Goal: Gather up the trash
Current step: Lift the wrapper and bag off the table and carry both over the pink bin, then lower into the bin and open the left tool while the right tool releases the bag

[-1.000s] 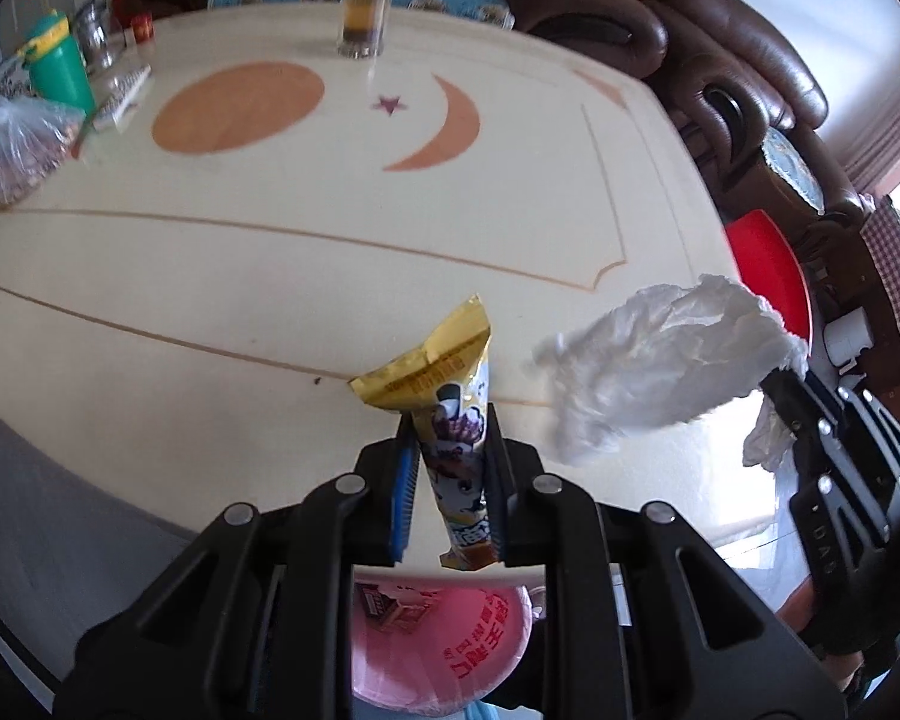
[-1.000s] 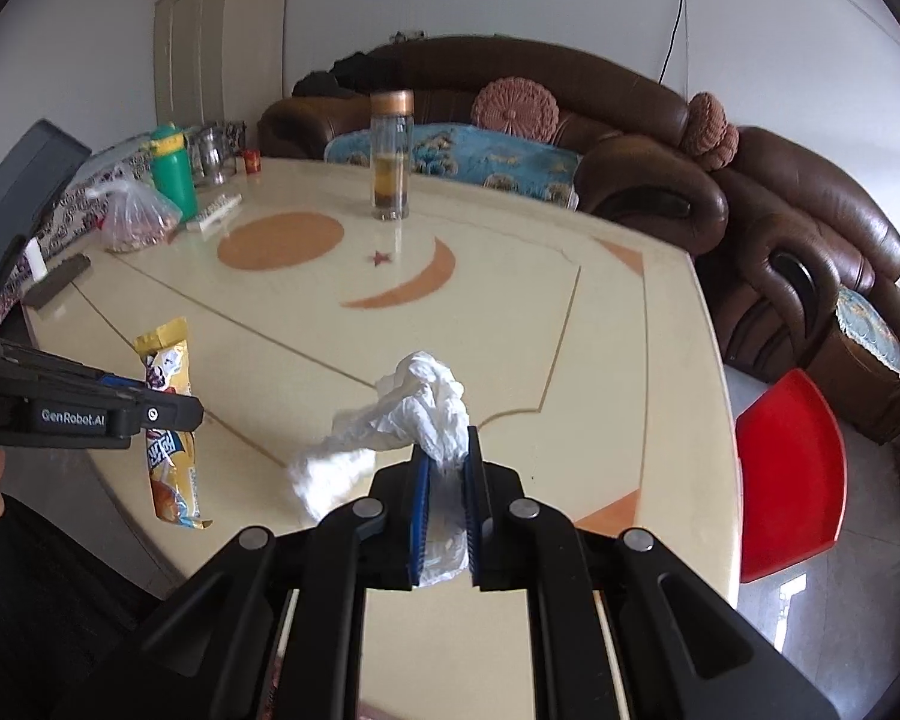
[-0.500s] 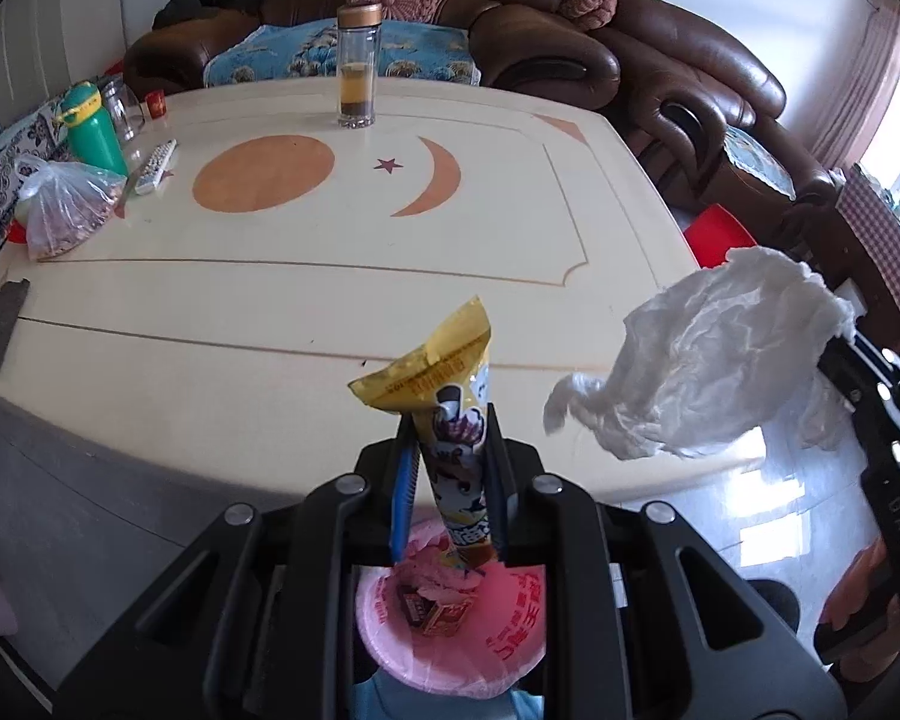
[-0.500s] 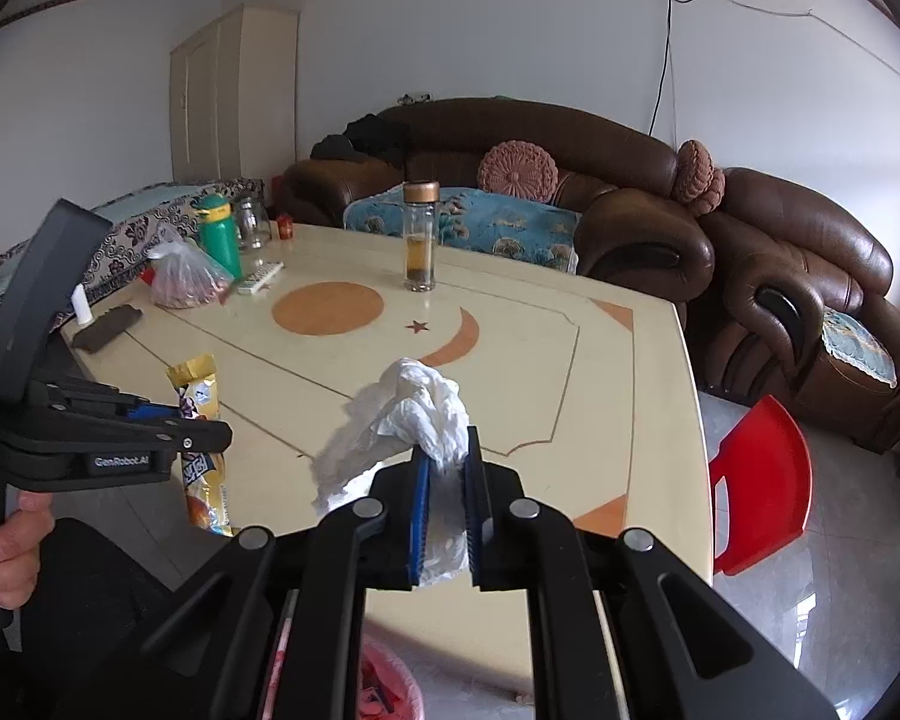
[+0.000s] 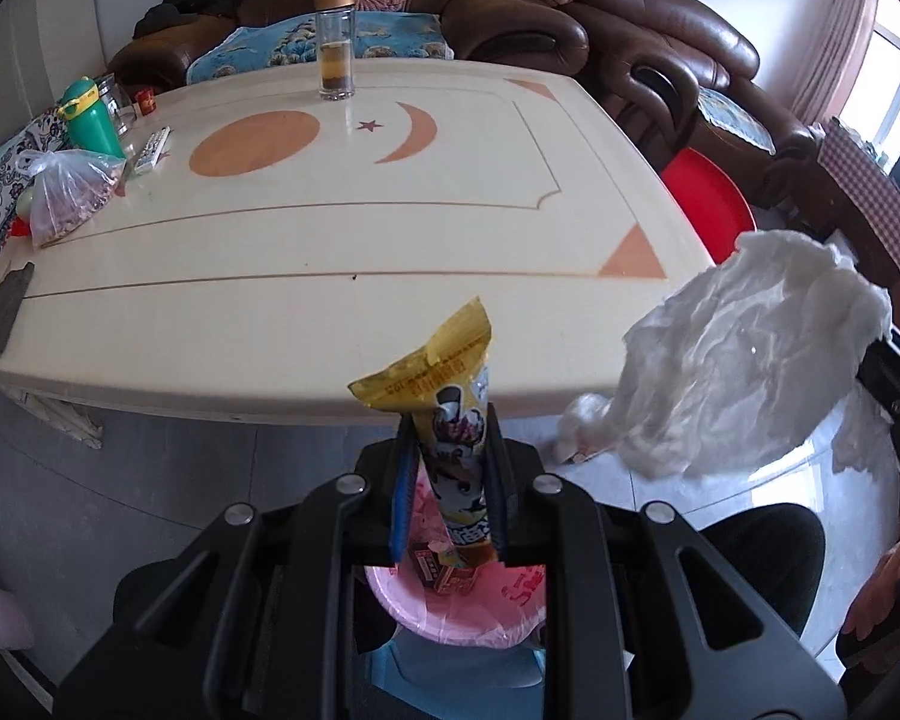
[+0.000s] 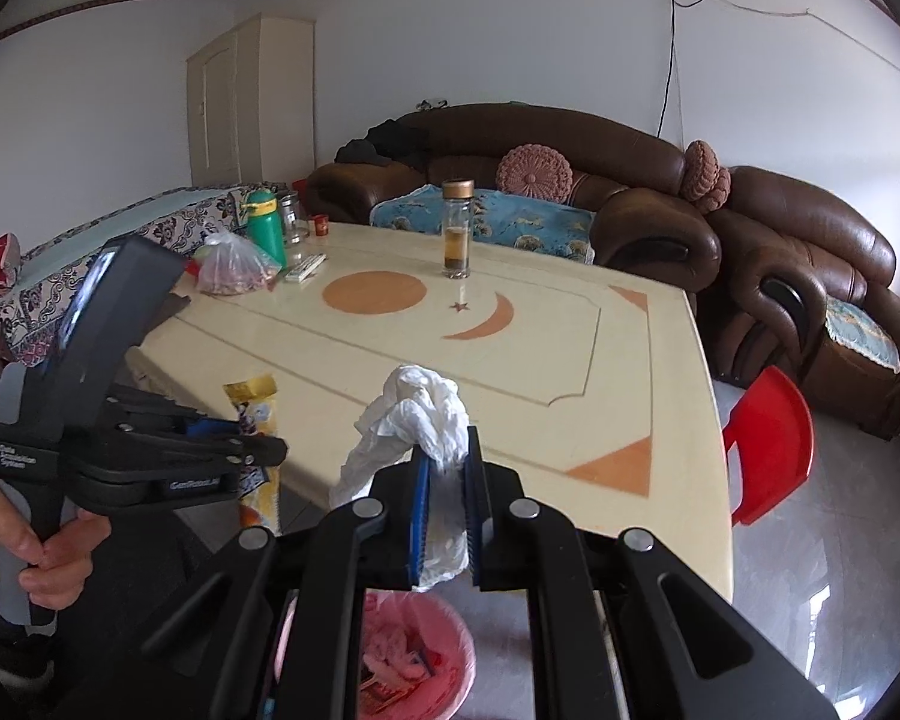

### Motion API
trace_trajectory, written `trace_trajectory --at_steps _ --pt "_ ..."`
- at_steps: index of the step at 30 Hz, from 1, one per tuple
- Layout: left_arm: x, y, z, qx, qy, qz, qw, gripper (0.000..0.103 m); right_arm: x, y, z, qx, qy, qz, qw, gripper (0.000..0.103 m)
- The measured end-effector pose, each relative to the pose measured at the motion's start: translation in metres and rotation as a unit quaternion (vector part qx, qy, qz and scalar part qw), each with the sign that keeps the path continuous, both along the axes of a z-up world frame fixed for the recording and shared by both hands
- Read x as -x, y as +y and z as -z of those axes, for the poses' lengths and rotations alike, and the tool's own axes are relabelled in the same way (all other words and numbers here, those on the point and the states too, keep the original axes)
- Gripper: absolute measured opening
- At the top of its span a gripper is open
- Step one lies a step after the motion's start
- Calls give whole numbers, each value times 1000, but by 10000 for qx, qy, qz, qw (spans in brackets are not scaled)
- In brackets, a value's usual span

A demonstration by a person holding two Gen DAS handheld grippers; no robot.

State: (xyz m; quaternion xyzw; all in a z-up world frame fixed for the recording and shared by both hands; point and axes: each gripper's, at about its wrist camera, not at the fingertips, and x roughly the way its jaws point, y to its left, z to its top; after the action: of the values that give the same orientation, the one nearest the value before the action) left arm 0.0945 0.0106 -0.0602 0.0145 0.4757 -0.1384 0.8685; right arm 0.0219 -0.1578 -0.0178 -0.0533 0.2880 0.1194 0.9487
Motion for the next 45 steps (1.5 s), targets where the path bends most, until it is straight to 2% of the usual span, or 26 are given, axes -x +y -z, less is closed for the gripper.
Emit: trace_trajectory --at_steps 8,26,35,45 --pt "18 -8 20 -169 131 229 9995 20 20 8 24 -55 283 -64 9996 11" --pt "24 -23 110 -596 980 581 9917 20 17 10 113 -138 1367 -129 9904 11" --pt "7 -39 181 -812 1742 705 9788 20 -7 11 184 -86 2198 -153 9754 11" --pt "-13 -46 267 -1060 2558 627 9589 20 -42 17 281 -12 3231 -194 9462 11"
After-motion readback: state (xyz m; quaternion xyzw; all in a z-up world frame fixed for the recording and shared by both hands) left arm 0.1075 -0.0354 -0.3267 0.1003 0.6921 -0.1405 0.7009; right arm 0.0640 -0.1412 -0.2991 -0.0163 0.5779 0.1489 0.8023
